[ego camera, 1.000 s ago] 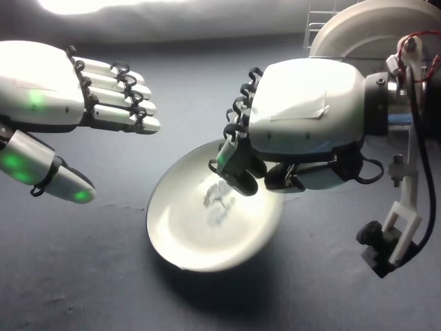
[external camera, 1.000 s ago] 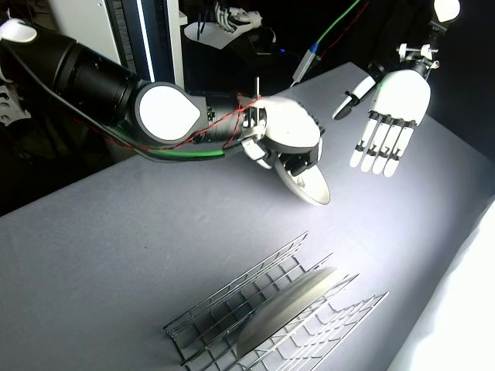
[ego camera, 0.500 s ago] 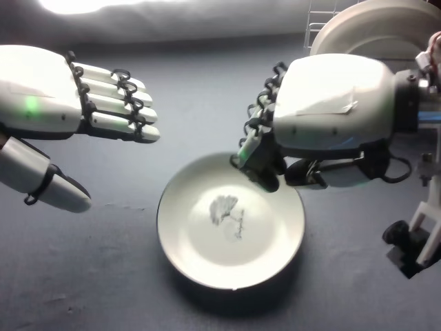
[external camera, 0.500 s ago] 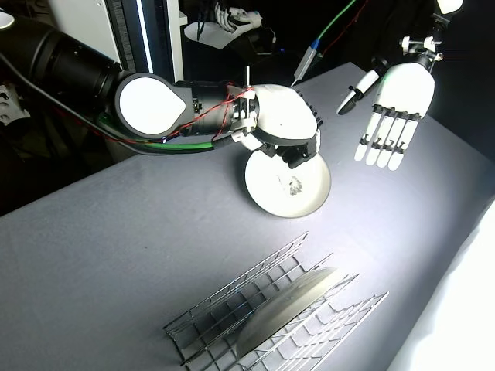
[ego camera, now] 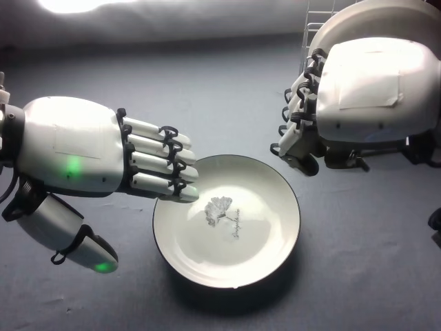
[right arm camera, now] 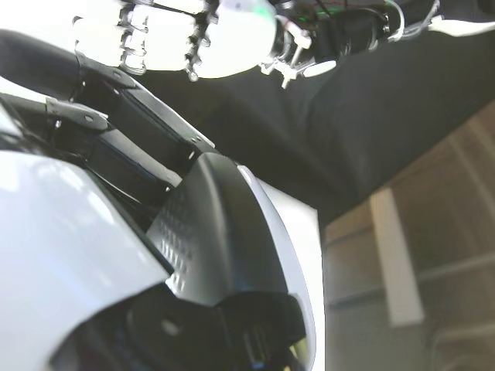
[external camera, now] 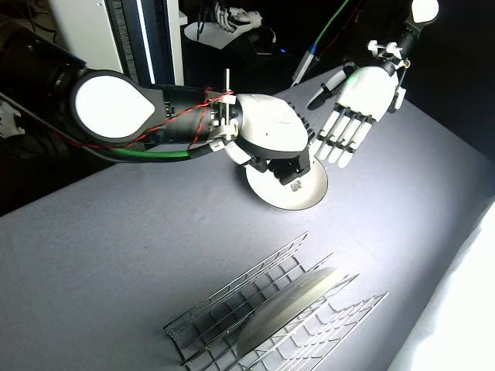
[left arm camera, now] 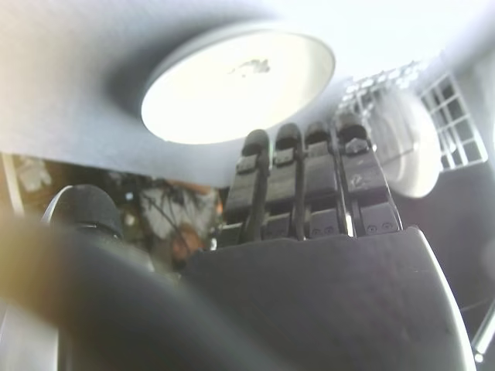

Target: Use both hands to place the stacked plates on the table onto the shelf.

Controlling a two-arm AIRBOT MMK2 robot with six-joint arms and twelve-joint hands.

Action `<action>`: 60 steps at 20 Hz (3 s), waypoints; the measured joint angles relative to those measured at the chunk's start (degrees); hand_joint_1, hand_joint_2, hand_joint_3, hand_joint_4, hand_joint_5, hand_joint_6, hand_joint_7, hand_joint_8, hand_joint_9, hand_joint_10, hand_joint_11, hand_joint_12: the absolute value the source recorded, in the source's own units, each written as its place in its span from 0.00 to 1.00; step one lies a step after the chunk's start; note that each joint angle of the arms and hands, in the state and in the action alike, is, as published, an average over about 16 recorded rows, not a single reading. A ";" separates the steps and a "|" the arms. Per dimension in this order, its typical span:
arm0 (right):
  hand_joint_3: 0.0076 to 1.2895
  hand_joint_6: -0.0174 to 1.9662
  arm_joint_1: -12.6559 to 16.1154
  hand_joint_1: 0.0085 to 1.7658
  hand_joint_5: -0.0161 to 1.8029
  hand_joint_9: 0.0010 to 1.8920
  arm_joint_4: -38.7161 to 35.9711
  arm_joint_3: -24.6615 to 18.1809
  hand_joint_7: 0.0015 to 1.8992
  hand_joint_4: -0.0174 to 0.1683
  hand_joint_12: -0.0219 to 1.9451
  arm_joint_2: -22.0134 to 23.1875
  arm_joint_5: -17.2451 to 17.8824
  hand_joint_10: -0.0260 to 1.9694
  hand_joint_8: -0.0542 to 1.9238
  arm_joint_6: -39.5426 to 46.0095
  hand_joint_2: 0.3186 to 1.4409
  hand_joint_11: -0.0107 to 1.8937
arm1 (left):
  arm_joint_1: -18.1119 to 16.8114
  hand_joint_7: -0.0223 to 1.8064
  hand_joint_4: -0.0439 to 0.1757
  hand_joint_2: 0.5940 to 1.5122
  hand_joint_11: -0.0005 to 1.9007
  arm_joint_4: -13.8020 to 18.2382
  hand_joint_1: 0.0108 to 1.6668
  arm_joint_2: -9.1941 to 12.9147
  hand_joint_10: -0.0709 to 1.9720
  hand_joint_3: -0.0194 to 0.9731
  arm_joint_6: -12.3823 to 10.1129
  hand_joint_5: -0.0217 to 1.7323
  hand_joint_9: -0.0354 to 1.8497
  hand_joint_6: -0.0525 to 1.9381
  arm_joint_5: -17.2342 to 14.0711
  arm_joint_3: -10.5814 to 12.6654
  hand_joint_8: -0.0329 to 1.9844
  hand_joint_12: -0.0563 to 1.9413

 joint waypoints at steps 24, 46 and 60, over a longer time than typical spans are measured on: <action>0.01 0.02 -0.36 0.55 0.10 0.09 -6.26 -1.96 0.12 0.11 0.40 4.88 2.23 0.08 0.04 -0.14 0.60 0.02 | 5.12 0.03 0.19 0.63 0.01 -0.25 0.01 -4.04 0.01 0.03 -2.45 0.06 0.03 0.03 4.15 4.00 0.02 0.02; 0.00 0.02 -1.50 0.50 0.02 0.01 -6.33 -2.47 0.01 0.11 0.12 8.39 2.89 0.02 0.04 -0.09 0.58 0.01 | 7.62 0.05 0.21 0.63 0.01 -0.75 0.01 -4.00 0.01 0.03 -1.80 0.07 0.03 0.03 4.81 1.71 0.02 0.04; 0.00 0.02 -3.50 0.51 0.02 0.01 -6.17 -3.33 0.01 0.11 0.05 7.30 2.03 0.02 0.04 -0.08 0.58 0.02 | 13.94 0.03 0.16 0.64 0.01 -3.95 0.01 -6.15 0.01 0.03 -3.95 0.04 0.02 0.01 5.47 4.36 0.01 0.04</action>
